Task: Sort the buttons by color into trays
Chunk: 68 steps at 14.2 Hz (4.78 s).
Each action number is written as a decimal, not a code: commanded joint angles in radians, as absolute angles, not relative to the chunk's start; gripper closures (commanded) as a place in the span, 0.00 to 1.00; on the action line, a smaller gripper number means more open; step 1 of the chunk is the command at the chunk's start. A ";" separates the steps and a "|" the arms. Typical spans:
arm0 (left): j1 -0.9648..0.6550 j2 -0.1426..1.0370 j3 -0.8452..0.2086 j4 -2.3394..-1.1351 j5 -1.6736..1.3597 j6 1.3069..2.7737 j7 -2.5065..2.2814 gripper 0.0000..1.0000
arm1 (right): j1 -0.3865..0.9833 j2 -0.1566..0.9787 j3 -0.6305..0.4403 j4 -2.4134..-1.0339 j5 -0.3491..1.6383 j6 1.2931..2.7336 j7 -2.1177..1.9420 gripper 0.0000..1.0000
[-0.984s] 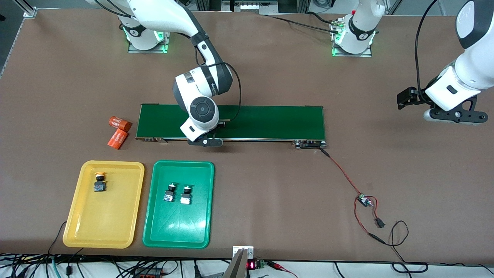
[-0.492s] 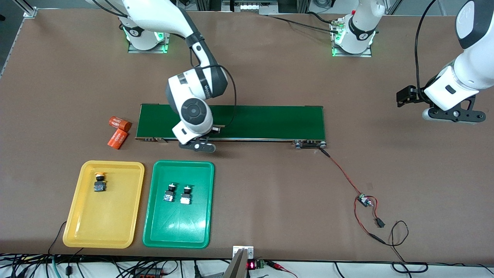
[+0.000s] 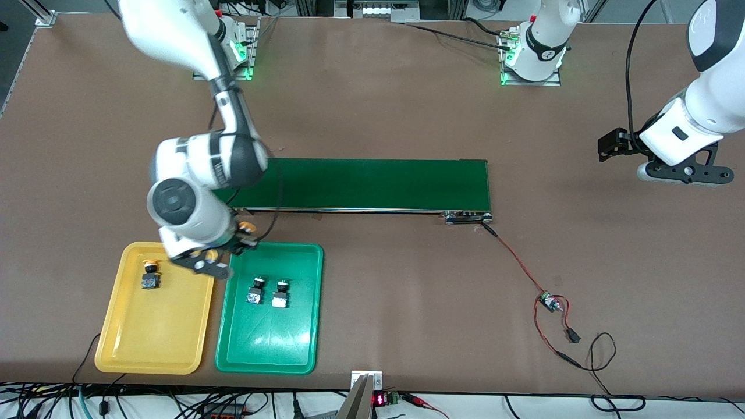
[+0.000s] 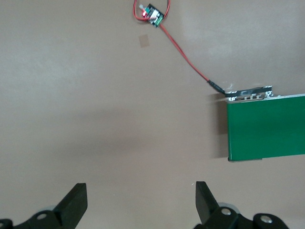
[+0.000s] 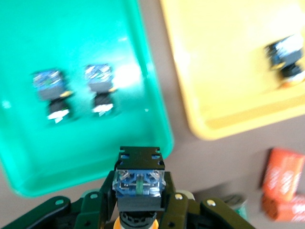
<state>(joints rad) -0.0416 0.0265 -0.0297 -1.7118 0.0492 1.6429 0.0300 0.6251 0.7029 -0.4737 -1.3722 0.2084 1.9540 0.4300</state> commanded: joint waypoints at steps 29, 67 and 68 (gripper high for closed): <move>-0.032 0.009 -0.025 -1.629 0.015 1.565 0.046 0.00 | 0.448 0.731 -0.462 -1.313 0.156 2.028 -0.015 0.00; -0.018 0.011 -0.015 -1.623 0.003 1.577 0.046 0.00 | 0.044 -0.123 -0.178 -1.749 -0.021 1.600 -0.037 0.00; -0.018 0.011 -0.015 -1.623 0.003 1.578 0.046 0.00 | 0.044 -0.124 -0.178 -1.746 -0.021 1.600 -0.038 0.00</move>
